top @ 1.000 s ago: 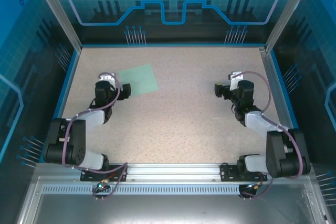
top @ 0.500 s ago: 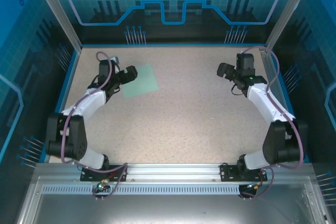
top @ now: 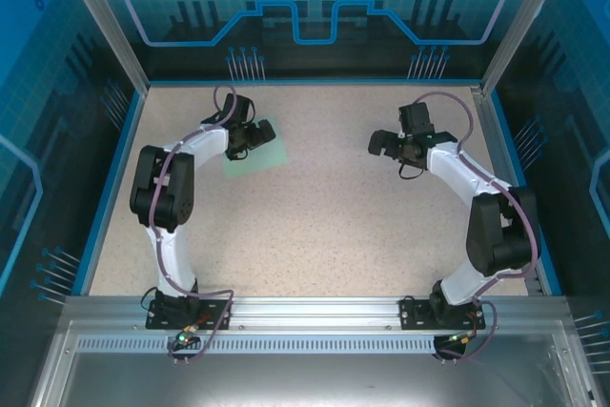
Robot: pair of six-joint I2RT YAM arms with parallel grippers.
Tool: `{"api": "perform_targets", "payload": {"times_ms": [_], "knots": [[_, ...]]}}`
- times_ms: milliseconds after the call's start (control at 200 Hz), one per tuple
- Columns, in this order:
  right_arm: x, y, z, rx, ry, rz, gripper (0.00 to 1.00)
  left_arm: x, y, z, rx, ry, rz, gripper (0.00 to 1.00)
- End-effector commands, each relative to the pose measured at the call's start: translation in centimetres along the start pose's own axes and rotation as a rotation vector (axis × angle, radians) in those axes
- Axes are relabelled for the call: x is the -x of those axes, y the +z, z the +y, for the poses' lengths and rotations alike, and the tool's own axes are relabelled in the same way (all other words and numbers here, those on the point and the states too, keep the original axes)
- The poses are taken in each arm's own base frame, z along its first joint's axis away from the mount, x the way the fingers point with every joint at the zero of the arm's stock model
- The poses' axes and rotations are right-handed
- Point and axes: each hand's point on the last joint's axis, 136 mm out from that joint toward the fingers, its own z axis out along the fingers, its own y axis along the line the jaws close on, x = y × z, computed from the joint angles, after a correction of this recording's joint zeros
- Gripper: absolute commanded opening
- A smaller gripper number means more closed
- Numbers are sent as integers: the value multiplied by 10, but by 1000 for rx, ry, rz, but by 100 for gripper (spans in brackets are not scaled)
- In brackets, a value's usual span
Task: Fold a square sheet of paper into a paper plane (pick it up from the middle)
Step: Move the square sheet of paper to the center of the table.
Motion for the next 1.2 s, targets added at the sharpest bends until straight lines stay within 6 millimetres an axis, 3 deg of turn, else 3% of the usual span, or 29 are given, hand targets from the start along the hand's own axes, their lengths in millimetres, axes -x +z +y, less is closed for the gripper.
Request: {"api": "perform_targets", "payload": {"times_ms": [0, 265, 400, 590, 905, 1125, 1196], "knots": [[-1, -1, 10, 25, 6, 26, 99, -14, 13, 2, 40, -49, 85, 98], [1, -5, 13, 30, 14, 36, 99, -43, 24, -6, 55, -81, 199, 98], [5, -8, 13, 20, 21, 31, 99, -67, 24, -20, 47, -80, 264, 98], [7, -13, 8, -9, 29, 25, 99, -124, 21, -49, 10, -96, 410, 99], [-10, -25, -10, -61, 34, 37, 99, -231, -1, -100, -79, -59, 612, 98], [-24, -33, -12, -47, 11, 43, 99, -284, -23, -121, -120, 50, 711, 98], [-28, -35, -9, -44, -18, 62, 99, -290, -30, -127, -147, 61, 727, 98]]}}
